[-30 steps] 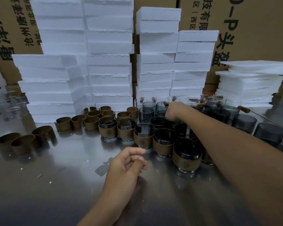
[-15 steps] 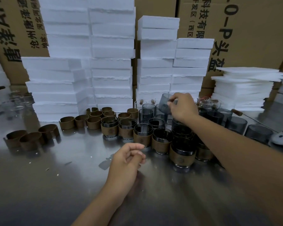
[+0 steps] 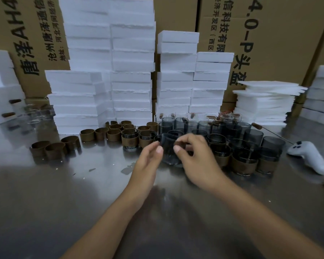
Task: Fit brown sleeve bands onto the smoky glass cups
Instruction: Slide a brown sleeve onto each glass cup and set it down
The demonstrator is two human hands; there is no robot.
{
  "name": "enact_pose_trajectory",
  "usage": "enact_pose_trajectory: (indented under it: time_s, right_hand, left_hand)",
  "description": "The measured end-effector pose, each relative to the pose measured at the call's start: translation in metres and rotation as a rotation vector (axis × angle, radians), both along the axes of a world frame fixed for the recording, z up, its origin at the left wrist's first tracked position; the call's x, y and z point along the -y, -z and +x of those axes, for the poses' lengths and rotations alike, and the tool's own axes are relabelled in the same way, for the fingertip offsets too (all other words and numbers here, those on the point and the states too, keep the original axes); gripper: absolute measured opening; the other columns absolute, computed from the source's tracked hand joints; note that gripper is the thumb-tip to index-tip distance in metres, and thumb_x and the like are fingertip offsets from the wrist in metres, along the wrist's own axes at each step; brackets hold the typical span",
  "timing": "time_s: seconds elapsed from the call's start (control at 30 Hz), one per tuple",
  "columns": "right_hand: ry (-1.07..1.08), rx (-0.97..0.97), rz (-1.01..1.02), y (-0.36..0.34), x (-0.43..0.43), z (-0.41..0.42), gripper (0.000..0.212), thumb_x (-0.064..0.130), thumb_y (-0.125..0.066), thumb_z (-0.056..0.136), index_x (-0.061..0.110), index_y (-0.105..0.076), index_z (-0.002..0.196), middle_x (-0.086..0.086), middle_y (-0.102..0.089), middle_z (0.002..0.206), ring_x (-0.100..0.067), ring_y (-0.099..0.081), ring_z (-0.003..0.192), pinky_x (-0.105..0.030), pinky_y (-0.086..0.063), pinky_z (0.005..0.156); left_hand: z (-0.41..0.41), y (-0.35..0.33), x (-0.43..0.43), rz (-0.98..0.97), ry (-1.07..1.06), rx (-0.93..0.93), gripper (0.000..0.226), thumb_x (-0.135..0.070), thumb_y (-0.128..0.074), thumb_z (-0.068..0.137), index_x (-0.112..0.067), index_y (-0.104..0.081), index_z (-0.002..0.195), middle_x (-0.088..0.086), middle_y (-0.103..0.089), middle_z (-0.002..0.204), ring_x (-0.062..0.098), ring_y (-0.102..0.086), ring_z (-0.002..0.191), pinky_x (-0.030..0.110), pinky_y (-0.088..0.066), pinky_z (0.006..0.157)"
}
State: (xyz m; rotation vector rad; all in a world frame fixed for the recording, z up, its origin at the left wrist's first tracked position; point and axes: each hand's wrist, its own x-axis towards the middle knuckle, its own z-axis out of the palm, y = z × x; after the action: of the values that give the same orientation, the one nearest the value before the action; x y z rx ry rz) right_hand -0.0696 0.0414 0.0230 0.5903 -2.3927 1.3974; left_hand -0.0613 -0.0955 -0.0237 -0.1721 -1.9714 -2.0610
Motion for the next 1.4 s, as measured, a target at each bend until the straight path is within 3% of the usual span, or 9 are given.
enact_pose_trajectory:
  time_s: [0.13, 0.23, 0.33, 0.43, 0.6, 0.73, 0.93, 1.1, 1.4]
  right_hand:
    - [-0.018, 0.081, -0.287, 0.022, 0.002, 0.013, 0.023, 0.011, -0.064, 0.089, 0.027, -0.054, 0.102, 0.008, -0.051, 0.109, 0.008, -0.054, 0.089, -0.001, -0.041, 0.071]
    - [-0.033, 0.175, -0.416, 0.035, 0.0, 0.013, 0.039, 0.019, -0.065, 0.089, 0.024, -0.046, 0.123, 0.012, -0.054, 0.112, 0.003, -0.055, 0.098, -0.005, -0.044, 0.076]
    - [-0.164, 0.246, -0.44, 0.047, 0.002, 0.011, 0.044, 0.034, -0.057, 0.086, 0.013, -0.052, 0.124, 0.002, -0.063, 0.117, 0.005, -0.061, 0.101, -0.009, -0.045, 0.083]
    - [-0.2, 0.255, -0.418, 0.053, 0.005, 0.009, 0.05, 0.048, -0.055, 0.074, 0.02, -0.051, 0.116, 0.011, -0.064, 0.105, 0.015, -0.06, 0.09, -0.005, -0.044, 0.08]
    - [-0.165, 0.238, -0.398, 0.058, 0.001, 0.005, 0.053, 0.05, -0.051, 0.078, 0.019, -0.045, 0.121, 0.015, -0.062, 0.104, 0.021, -0.057, 0.088, 0.0, -0.04, 0.074]
    - [-0.156, 0.218, -0.394, 0.062, 0.003, 0.0, 0.058, 0.044, -0.053, 0.086, 0.014, -0.04, 0.134, 0.015, -0.06, 0.108, 0.019, -0.056, 0.091, 0.0, -0.04, 0.076]
    - [-0.103, 0.192, -0.386, 0.062, 0.004, -0.004, 0.046, 0.03, -0.053, 0.095, 0.019, -0.032, 0.134, 0.023, -0.051, 0.108, 0.026, -0.048, 0.09, 0.004, -0.036, 0.076]
    - [-0.095, 0.183, -0.385, 0.061, 0.002, -0.004, 0.036, 0.028, -0.054, 0.095, 0.026, -0.033, 0.124, 0.02, -0.053, 0.105, 0.019, -0.05, 0.091, 0.002, -0.037, 0.074]
    - [-0.09, 0.196, -0.418, 0.063, 0.001, -0.005, 0.037, 0.025, -0.054, 0.095, 0.023, -0.035, 0.127, 0.018, -0.055, 0.105, 0.016, -0.052, 0.091, 0.001, -0.039, 0.073]
  left_hand:
    - [0.01, 0.001, -0.006, -0.133, 0.088, -0.031, 0.043, -0.05, -0.056, 0.075, -0.03, -0.057, 0.113, -0.03, -0.068, 0.096, -0.015, -0.06, 0.091, 0.004, -0.045, 0.073]
    - [0.011, 0.004, -0.004, -0.162, 0.106, -0.009, 0.043, -0.051, -0.056, 0.076, -0.029, -0.06, 0.113, -0.021, -0.071, 0.102, -0.008, -0.062, 0.098, 0.008, -0.047, 0.08]
    - [0.01, 0.006, -0.005, -0.131, 0.097, 0.018, 0.045, -0.05, -0.057, 0.076, -0.026, -0.062, 0.114, -0.008, -0.07, 0.11, 0.003, -0.063, 0.107, 0.023, -0.046, 0.095]
    - [0.009, 0.005, -0.003, -0.167, 0.136, 0.04, 0.04, -0.052, -0.055, 0.077, -0.033, -0.063, 0.111, -0.013, -0.071, 0.108, 0.0, -0.063, 0.103, 0.02, -0.047, 0.087]
    - [0.008, 0.004, 0.004, -0.198, 0.29, 0.131, 0.044, -0.065, -0.046, 0.087, -0.041, -0.062, 0.12, -0.016, -0.064, 0.123, 0.001, -0.054, 0.12, 0.032, -0.042, 0.098]
    - [0.006, 0.003, -0.001, -0.159, 0.15, 0.143, 0.054, -0.067, -0.042, 0.08, -0.037, -0.061, 0.121, -0.013, -0.066, 0.12, 0.002, -0.057, 0.115, 0.03, -0.045, 0.097]
    - [0.013, -0.008, -0.005, -0.223, -0.182, -0.188, 0.023, -0.03, -0.045, 0.098, -0.033, -0.055, 0.119, -0.013, -0.06, 0.121, -0.009, -0.053, 0.112, 0.003, -0.04, 0.086]
    - [0.024, -0.012, -0.01, -0.444, -0.157, -0.399, 0.033, -0.032, -0.045, 0.092, -0.035, -0.051, 0.124, -0.013, -0.058, 0.122, -0.005, -0.048, 0.119, 0.008, -0.036, 0.096]
    - [0.022, -0.005, -0.012, -0.556, -0.131, -0.346, 0.028, -0.036, -0.05, 0.088, -0.048, -0.045, 0.113, -0.018, -0.058, 0.117, -0.007, -0.048, 0.116, 0.005, -0.033, 0.095]
